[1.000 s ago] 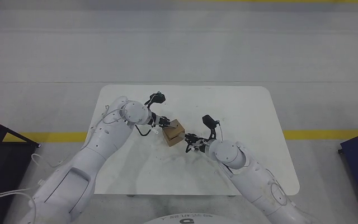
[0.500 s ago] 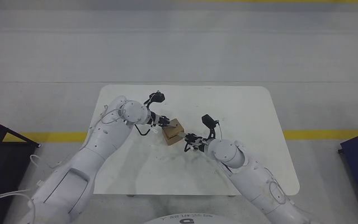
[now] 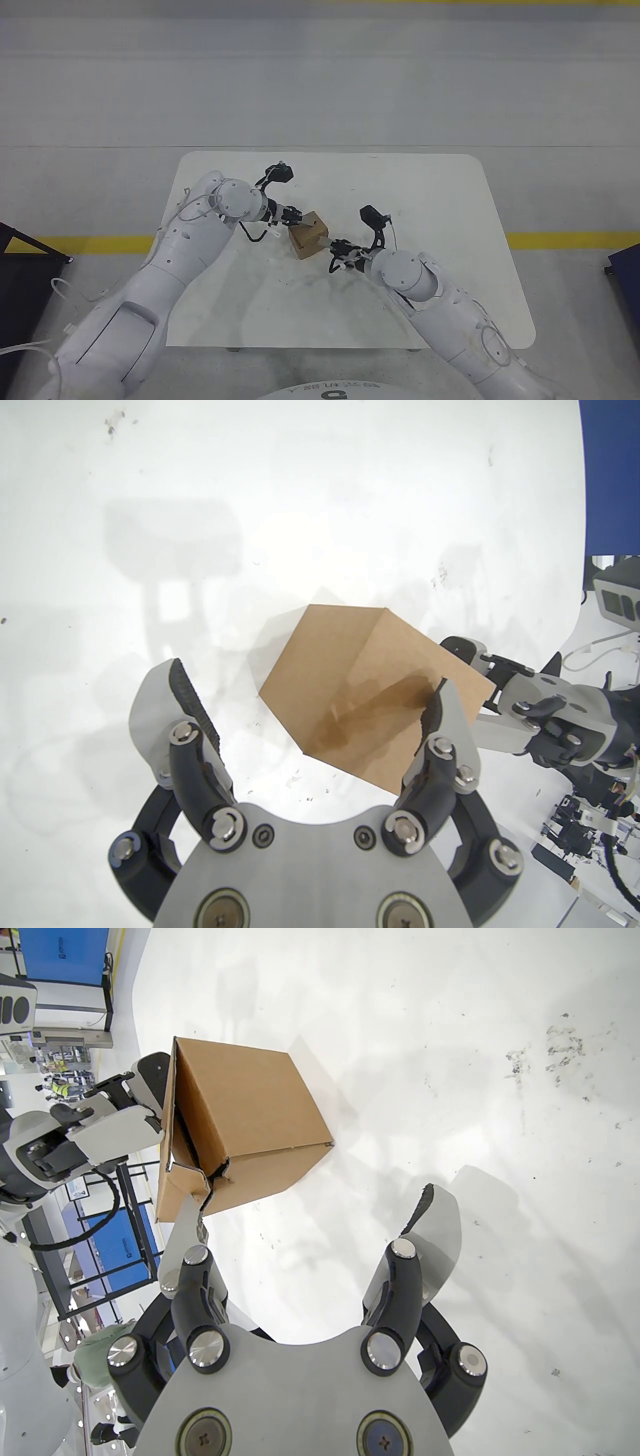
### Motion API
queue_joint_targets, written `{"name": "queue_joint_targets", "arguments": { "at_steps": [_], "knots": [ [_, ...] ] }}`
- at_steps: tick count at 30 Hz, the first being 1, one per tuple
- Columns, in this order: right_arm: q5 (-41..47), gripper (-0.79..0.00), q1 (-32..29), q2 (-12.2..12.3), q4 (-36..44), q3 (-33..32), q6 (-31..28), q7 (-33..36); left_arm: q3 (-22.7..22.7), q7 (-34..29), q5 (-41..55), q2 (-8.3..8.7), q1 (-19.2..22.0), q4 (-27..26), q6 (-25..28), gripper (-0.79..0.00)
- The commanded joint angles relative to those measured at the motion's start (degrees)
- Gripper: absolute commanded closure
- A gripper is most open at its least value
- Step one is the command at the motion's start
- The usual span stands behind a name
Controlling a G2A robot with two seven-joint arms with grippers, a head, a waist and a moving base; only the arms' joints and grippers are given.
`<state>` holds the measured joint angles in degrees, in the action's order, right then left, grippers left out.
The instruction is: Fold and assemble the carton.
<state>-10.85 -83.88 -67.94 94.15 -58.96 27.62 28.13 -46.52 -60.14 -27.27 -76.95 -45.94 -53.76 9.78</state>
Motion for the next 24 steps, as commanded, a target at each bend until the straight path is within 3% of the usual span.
{"name": "queue_joint_targets", "arguments": {
  "at_steps": [1,5,18,20,24],
  "knots": [
    [0.4,-0.683,0.5,-0.1,-0.4,0.1,0.4,0.0,0.0,0.1,-0.1,0.04,-0.1,-0.1,0.0,-0.785],
    [0.8,-0.674,1.7,-0.4,-1.5,0.6,1.8,-0.4,-0.1,0.0,-0.1,0.1,-0.2,-0.3,-0.1,-0.785],
    [0.7,-0.739,2.6,-1.0,-2.2,1.8,1.9,-1.5,0.2,-0.2,0.0,0.08,-0.2,-0.2,0.4,-0.785],
    [0.8,-0.785,2.8,-1.0,-2.3,1.9,2.2,-1.7,0.2,-0.2,0.2,0.09,-0.2,-0.2,0.4,-0.785],
    [0.8,-0.782,3.7,-1.3,-3.0,2.5,3.1,-1.5,0.1,-0.5,0.6,0.11,-0.1,-0.1,0.9,-0.785]
  ]
}}
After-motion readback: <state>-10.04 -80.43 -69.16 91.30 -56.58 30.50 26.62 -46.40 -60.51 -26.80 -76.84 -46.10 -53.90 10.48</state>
